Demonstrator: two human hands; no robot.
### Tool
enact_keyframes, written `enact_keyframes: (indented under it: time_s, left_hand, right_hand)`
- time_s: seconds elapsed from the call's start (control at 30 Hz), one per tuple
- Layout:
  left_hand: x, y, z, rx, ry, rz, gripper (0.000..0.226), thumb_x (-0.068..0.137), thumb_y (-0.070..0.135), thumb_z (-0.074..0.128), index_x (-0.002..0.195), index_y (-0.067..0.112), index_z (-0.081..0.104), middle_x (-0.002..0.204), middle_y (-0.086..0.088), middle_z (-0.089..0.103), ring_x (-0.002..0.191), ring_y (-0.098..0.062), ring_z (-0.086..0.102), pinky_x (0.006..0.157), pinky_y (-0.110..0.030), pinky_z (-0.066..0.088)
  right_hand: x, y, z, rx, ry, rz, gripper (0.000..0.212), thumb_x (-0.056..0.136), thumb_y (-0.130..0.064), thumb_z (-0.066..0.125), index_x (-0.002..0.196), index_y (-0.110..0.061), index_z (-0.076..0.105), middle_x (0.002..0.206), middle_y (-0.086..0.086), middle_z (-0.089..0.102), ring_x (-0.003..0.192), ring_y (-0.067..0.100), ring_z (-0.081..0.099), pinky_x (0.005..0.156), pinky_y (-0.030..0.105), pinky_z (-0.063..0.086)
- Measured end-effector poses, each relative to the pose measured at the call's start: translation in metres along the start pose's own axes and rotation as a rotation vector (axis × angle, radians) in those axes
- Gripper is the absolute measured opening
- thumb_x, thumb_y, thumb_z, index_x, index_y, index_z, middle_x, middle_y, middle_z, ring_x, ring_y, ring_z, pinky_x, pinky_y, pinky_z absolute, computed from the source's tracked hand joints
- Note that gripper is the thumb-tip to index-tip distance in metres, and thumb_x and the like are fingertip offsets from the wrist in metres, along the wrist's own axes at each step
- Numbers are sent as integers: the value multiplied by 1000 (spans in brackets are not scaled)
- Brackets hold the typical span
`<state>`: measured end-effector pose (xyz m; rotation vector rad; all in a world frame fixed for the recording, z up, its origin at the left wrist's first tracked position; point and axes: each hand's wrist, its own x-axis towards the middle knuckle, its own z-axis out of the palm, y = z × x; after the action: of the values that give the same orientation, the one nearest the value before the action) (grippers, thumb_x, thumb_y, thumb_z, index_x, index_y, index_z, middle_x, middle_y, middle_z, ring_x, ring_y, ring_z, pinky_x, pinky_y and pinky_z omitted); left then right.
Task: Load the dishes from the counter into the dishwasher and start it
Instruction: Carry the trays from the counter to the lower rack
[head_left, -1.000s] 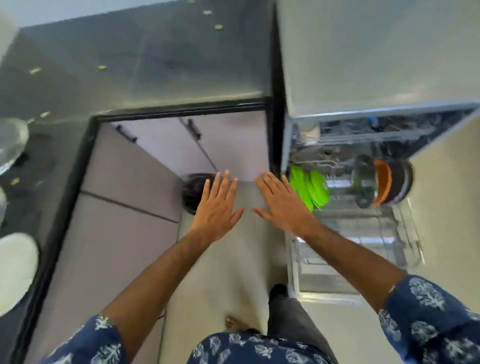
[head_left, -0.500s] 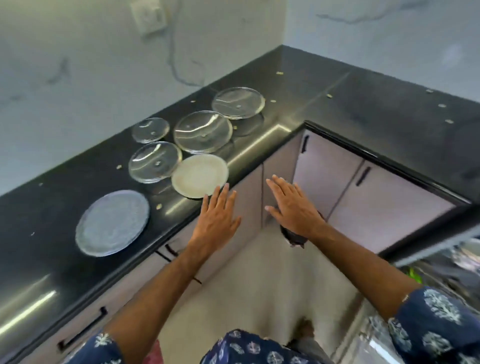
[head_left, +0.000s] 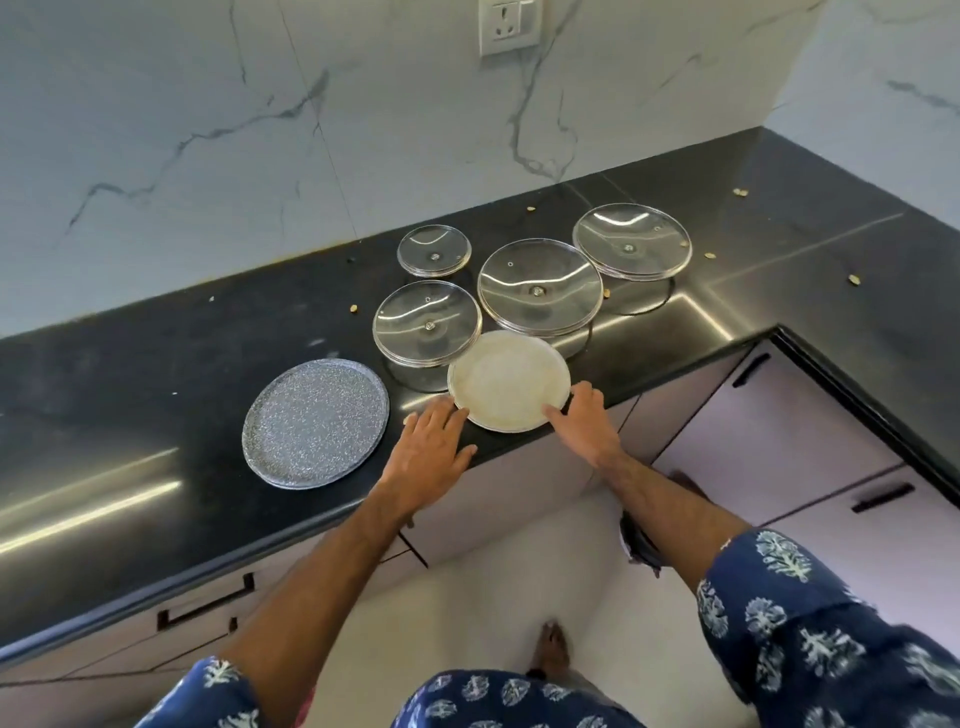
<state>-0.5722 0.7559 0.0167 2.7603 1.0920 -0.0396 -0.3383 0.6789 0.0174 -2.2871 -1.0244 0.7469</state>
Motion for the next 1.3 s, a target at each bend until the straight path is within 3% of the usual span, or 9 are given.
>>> enact_keyframes:
  time_s: [0.2,0.3,0.43,0.63,0.8,0.93,1.03,1.17,1.3]
  left_hand:
    - [19,2,16,-53,-133,-51,63,102,45,45,155,19,25,163,-9,18,150,-31,20,120,-52,24]
    - [18,4,19,-69,-40,-8,56,100,42,50,150,21,36,156,-7,32,144,-29,32,117,-52,32]
    - [18,7,23,-82,67,93,42,97,39,55,136,24,51,139,-2,47,129,-22,47,109,-45,42]
    - [15,5,29,-525,115,56,37,96,29,61,128,17,49,126,2,48,110,-13,53,95,-36,50]
    - [16,38,26,-881,-171,95,53,99,31,59,145,25,33,124,16,49,107,-1,59,88,-18,50]
    - [17,98,33,-918,-408,295,32,103,18,51,132,28,43,114,12,61,84,-16,68,65,-32,60]
    - [13,154,45,-883,-518,409,33,102,12,51,132,25,46,112,2,65,76,-28,69,59,-46,60]
    - [0,245,66,-758,-625,596,40,99,8,56,126,38,53,102,2,69,67,-21,70,61,-44,61]
    - [-30,347,91,-572,-703,817,42,97,7,59,134,26,55,92,-5,68,68,-13,68,60,-25,58]
  right_hand:
    - [32,14,2,236,15,176,55,89,-26,70,126,-9,34,122,11,53,102,26,59,84,38,55]
    - [37,21,0,329,2,241,48,87,-19,70,120,-17,35,118,9,53,91,22,66,75,42,62]
    - [23,31,0,483,-4,310,40,88,-10,65,115,-15,37,117,6,51,101,22,63,54,26,58]
    - [-15,60,1,761,-45,449,35,96,-8,53,131,-14,47,126,3,54,113,25,56,72,34,60]
    - [-110,97,-4,1015,164,517,34,91,8,43,115,-14,53,114,7,57,108,28,54,82,45,56]
    - [-193,132,-18,1153,313,537,52,82,11,42,117,-23,58,116,7,62,102,26,60,74,43,59]
    - [-256,162,-29,1264,418,566,49,84,8,49,120,-23,61,103,1,68,91,19,66,66,37,59]
    - [-340,207,-41,1364,514,653,56,73,-18,74,127,-13,60,109,10,69,92,25,68,61,34,58]
    - [-419,261,-53,1450,652,728,61,67,-21,76,125,-10,61,112,14,71,98,31,69,68,40,60]
